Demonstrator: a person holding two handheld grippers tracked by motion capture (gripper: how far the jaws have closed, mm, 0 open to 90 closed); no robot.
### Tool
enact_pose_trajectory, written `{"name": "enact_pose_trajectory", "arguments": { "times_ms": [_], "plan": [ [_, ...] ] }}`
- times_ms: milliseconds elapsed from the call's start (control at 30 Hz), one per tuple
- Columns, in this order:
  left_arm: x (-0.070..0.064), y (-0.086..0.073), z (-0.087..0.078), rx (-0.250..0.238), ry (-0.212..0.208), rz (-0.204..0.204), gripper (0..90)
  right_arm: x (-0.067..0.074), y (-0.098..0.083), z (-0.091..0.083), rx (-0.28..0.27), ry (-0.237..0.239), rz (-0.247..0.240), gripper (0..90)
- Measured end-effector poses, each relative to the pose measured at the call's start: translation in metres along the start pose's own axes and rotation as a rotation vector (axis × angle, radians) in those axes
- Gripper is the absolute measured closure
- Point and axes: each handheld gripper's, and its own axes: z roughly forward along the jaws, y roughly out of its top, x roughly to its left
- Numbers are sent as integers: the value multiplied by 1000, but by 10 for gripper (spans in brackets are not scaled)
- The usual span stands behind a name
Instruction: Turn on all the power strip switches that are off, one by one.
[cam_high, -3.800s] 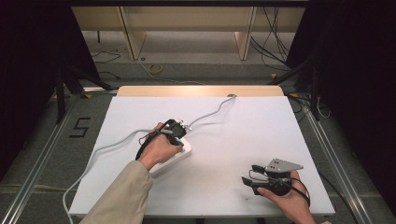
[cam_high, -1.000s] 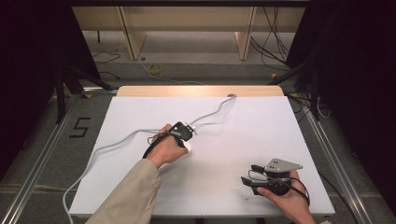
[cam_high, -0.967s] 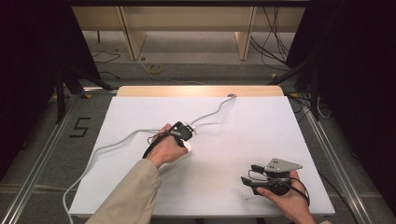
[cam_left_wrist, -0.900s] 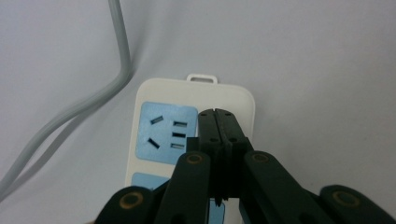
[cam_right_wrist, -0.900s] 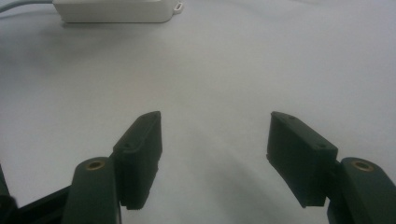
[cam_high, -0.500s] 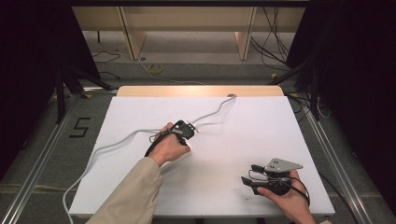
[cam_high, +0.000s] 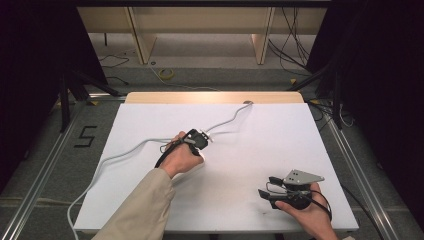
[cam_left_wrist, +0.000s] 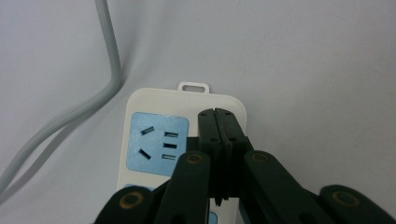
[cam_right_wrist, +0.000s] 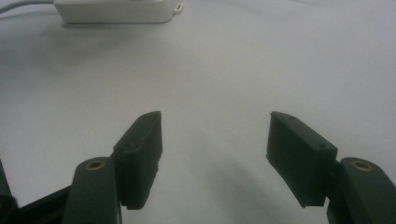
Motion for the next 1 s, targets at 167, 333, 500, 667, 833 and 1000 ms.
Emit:
{"name": "enact_pose_trajectory", "arguments": {
  "times_ms": [167,333,500,667,833,1000],
  "plan": [
    [1,-2,1,-10,-9,-4,900,0,0,0,-3,0,-1,364],
    [-1,-4,1,-25,4,0,900,0,0,0,-2,0,-1,364],
    [0,-6,1,-52,-28,-11,900,0,0,1,0,1,-4,366],
    [-1,-8,-1,-76,-22,3,898,-1,0,1,1,0,2,366],
    [2,-12,-11,-125,-30,-8,844,0,0,1,1,1,2,366],
    [5,-24,-20,-176,-30,-28,807,0,0,1,0,1,2,366]
  ]
}}
